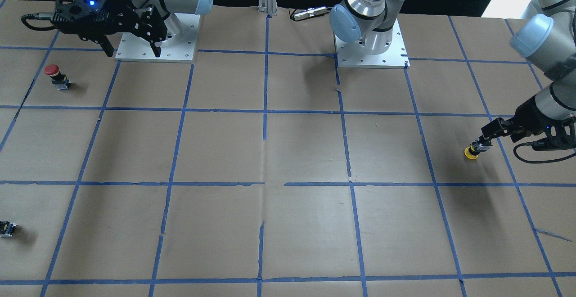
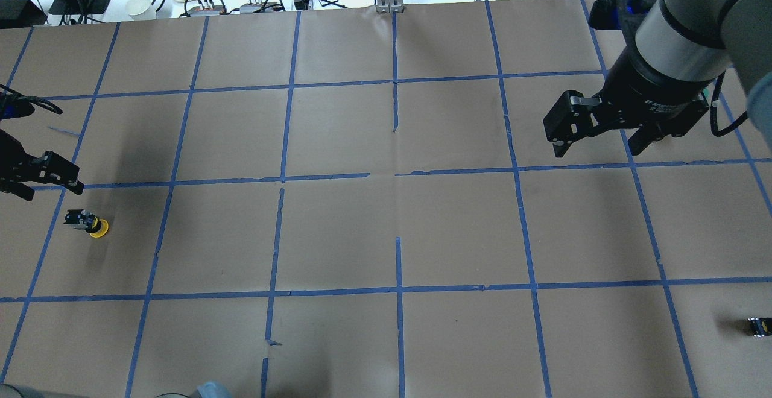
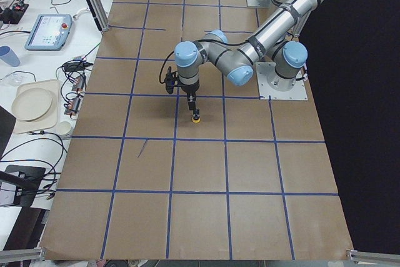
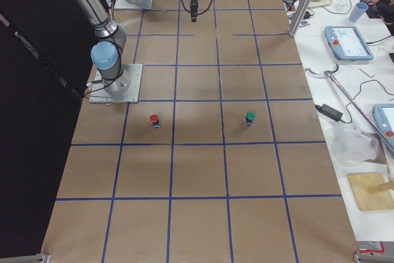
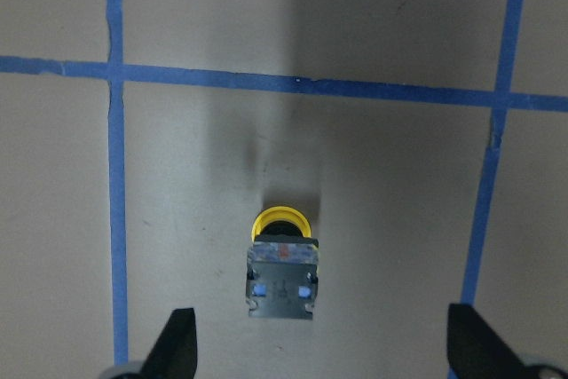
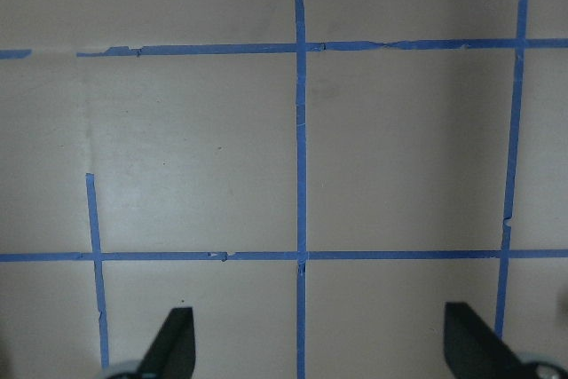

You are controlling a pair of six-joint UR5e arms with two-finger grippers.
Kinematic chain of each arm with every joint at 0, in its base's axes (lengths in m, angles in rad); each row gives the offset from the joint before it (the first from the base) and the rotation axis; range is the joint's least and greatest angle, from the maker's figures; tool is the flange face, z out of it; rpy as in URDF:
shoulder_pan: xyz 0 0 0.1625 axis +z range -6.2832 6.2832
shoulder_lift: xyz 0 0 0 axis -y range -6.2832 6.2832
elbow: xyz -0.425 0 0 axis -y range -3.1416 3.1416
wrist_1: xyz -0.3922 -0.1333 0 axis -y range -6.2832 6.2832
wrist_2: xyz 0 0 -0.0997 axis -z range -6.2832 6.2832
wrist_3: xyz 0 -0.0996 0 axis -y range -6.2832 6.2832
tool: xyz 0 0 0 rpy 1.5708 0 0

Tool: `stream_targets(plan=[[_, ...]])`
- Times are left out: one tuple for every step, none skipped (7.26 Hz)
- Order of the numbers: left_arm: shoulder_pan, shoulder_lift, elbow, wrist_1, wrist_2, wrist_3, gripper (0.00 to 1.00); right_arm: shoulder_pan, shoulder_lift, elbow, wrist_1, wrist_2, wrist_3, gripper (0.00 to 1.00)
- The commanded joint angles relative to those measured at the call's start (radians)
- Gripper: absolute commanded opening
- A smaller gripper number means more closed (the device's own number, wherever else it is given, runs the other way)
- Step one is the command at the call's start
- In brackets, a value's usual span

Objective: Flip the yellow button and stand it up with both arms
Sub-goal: 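Close the left gripper on the yellow button's body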

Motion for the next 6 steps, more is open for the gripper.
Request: stream_targets(plan=[[0.034,-0.031,-0.061,0.074,0.002,0.054,0.98,0.001,-0.008,0.002,0.000,0.006,0.005,1.00],[0.034,-0.026,-0.081,0.084,0.004,0.051,0.98,0.001,-0.007,0.002,-0.003,0.006,0.005,1.00],[0.032,-0.035,-0.083,0.083,0.004,0.048,0.96,0.001,-0.002,0.003,0.001,0.005,0.005,1.00],[0.032,-0.032,-0.083,0.081,0.007,0.052,0.95,0.001,-0.002,0.002,0.001,0.003,0.005,1.00],[0.032,-0.032,-0.081,0.080,0.007,0.054,0.91,0.001,0.000,0.003,-0.003,0.003,0.005,1.00],[0.031,-0.034,-0.083,0.080,0.005,0.054,0.84,0.001,0.000,0.002,0.001,-0.009,-0.006,1.00]])
